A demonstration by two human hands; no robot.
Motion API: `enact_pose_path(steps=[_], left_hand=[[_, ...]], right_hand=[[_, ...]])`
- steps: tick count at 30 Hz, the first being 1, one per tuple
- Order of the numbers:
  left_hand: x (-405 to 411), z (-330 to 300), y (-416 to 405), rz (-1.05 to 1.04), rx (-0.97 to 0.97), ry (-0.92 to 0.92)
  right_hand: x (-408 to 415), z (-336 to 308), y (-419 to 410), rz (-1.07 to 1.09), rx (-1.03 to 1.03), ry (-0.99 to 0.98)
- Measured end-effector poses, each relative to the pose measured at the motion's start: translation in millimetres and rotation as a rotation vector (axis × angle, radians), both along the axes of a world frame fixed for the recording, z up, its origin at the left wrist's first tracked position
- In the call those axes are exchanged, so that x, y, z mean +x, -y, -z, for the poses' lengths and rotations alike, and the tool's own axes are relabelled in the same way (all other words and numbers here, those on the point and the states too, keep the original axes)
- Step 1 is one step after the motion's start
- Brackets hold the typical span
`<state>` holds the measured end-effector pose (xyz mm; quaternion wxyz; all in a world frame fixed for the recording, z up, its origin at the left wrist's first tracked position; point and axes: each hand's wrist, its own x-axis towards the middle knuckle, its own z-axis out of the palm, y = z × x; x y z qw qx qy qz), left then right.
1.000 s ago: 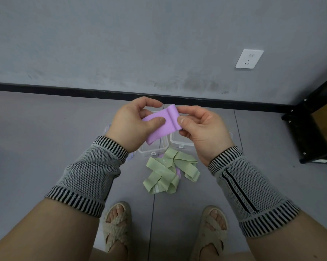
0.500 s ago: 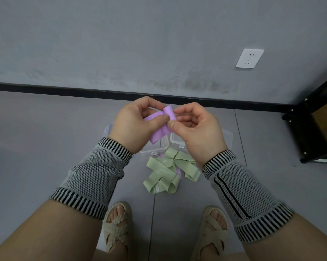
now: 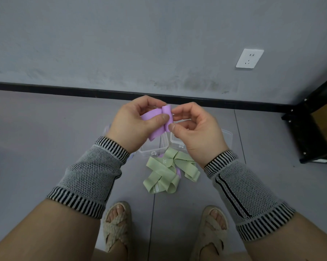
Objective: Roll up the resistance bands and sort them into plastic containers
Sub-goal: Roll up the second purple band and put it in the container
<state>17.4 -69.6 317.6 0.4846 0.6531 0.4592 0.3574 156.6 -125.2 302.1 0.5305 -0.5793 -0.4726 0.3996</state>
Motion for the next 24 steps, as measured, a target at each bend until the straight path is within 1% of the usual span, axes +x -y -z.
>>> enact_pose_path(steps=[5, 8, 10, 13, 16, 18, 20, 24], left_hand=[[-3.1, -1.8, -1.2, -0.007, -0.002, -0.043], [-4.2, -2.8, -0.3, 0.009, -0.03, -0.053], [-3.7, -2.9, 0.4, 0.016, -0.041, -0.053], [-2.6, -0.5, -0.8, -0.026, -0.057, -0.033], [-2.8, 0.8, -3.6, -0.073, -0.137, 0.08], [-2.8, 2.5, -5.4, -0.069, -0.191, 0.128], [-1.8, 4.3, -5.9, -0.043, -0.21, 0.134], [-1.3, 3.5, -5.2, -0.022, -0.18, 0.101]], right_hand=[[-1.3, 0.4, 2.0, -0.1, -0.005, 0.087], [-1.8, 2.7, 2.2, -0.143, -0.002, 0.207], [-2.6, 2.5, 1.6, -0.135, -0.001, 0.257], [-1.6, 2.6, 1.1, -0.095, -0.002, 0.214], [0.4, 4.1, 0.5, -0.076, 0.003, 0.185], [0.3, 5.8, 0.2, -0.071, -0.006, 0.179], [0.0, 7.0, 0.4, -0.064, -0.015, 0.176], [-0.8, 7.9, -0.6, -0.054, -0.011, 0.167]])
